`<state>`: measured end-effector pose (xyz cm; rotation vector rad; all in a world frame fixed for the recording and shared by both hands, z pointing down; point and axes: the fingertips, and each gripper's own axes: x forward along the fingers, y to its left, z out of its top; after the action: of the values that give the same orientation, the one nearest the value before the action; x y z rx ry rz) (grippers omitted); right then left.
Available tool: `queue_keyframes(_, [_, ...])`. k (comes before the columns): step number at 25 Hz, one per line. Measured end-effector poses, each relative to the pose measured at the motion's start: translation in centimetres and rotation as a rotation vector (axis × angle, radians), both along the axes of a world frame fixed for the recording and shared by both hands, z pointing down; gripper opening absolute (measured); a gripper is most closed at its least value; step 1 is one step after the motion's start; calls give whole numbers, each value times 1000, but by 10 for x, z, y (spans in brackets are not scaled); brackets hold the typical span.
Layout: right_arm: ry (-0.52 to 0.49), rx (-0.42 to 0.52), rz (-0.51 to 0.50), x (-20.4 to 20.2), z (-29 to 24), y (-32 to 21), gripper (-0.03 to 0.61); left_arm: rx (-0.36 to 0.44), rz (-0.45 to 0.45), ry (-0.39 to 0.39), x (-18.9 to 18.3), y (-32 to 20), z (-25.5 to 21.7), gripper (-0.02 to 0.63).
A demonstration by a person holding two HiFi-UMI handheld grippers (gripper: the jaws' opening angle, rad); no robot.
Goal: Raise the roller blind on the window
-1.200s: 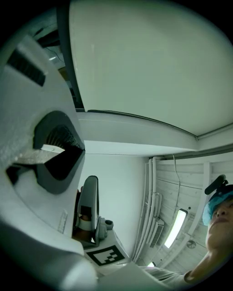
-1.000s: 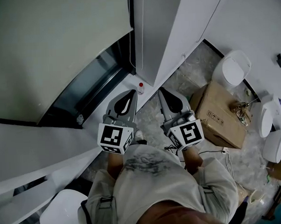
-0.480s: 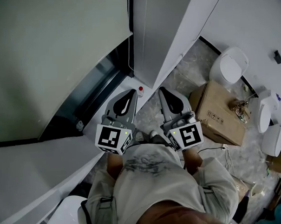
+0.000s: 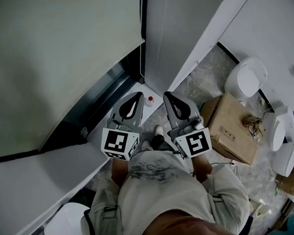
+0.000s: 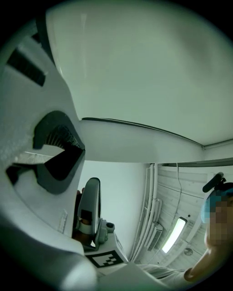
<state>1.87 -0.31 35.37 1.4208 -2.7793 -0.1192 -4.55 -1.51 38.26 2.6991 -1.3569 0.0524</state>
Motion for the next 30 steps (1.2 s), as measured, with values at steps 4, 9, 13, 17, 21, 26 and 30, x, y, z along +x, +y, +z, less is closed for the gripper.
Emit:
queue_keyframes(4, [-19,30,-29,4,-11,-29,8,1,-29,-2,6,-27,-4,4])
queue_keyframes(9, [1,29,-56,10,-8,-58,8,0,-51,-6,15,-57,-4,3])
queue_keyframes(13, [1,31,-83,21,-12,-75,8,7,-72,-16,27,-76,-10,4])
queue_keyframes(17, [15,32,-111,30,-10,-89,8,13,-97,-26,37,-92,-12,5])
queue_keyframes(21, [20,42,-133,42,-9,-101,8,16,-123,-35,50,-110,-13,5])
queue_keyframes(26, [13,30,-144,45,-6,-113,8,17,-131,-52,55,-129,-12,5])
queue_keyframes(30, [10,17,-127,43,-1,-129,8,20,-119,-52,53,-149,-13,5])
